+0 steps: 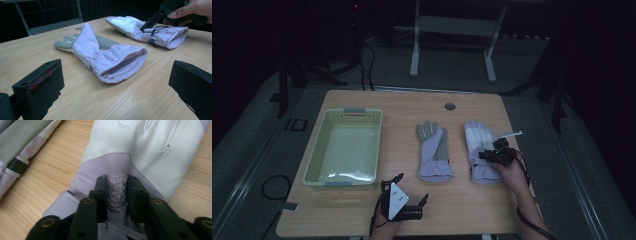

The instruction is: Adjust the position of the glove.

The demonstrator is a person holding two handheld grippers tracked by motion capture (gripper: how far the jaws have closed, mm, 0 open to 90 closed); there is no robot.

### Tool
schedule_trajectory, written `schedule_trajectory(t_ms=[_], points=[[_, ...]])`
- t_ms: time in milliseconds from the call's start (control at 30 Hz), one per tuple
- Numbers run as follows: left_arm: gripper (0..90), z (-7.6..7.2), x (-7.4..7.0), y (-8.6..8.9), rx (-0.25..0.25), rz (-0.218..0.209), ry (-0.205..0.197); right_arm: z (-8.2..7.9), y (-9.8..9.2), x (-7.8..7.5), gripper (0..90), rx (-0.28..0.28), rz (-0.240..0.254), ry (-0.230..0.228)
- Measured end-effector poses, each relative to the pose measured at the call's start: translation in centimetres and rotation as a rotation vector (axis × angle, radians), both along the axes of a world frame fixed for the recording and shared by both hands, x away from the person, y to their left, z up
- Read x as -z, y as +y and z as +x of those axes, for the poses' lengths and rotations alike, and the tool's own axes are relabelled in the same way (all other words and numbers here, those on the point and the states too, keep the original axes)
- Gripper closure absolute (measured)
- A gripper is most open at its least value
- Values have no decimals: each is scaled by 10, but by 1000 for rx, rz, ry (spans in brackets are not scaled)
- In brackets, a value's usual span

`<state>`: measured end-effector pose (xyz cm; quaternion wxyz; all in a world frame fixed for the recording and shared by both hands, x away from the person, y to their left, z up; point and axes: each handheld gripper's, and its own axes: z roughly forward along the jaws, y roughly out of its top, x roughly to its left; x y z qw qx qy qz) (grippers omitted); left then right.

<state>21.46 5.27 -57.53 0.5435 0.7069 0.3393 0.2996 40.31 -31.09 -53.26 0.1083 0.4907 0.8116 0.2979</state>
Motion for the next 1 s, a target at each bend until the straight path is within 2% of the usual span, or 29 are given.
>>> schedule_trajectory(t_ms=[167,267,433,767,800,833,867,933,1000], points=[[0,0,0,0,0,-3,2,-3,-4,-9,784,44,32,11],[0,0,0,0,1,-1,2,-5,-6,-21,790,65,22,-3],[0,0,0,0,0,-1,1,-7,-8,-38,795,85,51,-20],[0,0,0,1,1,-4,1,-10,-1,-88,797,69,56,-80],[0,0,0,1,1,-4,1,-10,-1,-88,797,69,56,-80],[0,0,0,0,0,-3,1,-10,1,-95,797,59,61,-94],[0,0,0,0,0,-2,1,-13,8,-111,797,41,73,-115],[0,0,0,0,0,-3,1,-14,16,-122,796,31,78,-124],[0,0,0,0,0,-3,1,-15,18,-125,796,28,78,-124]])
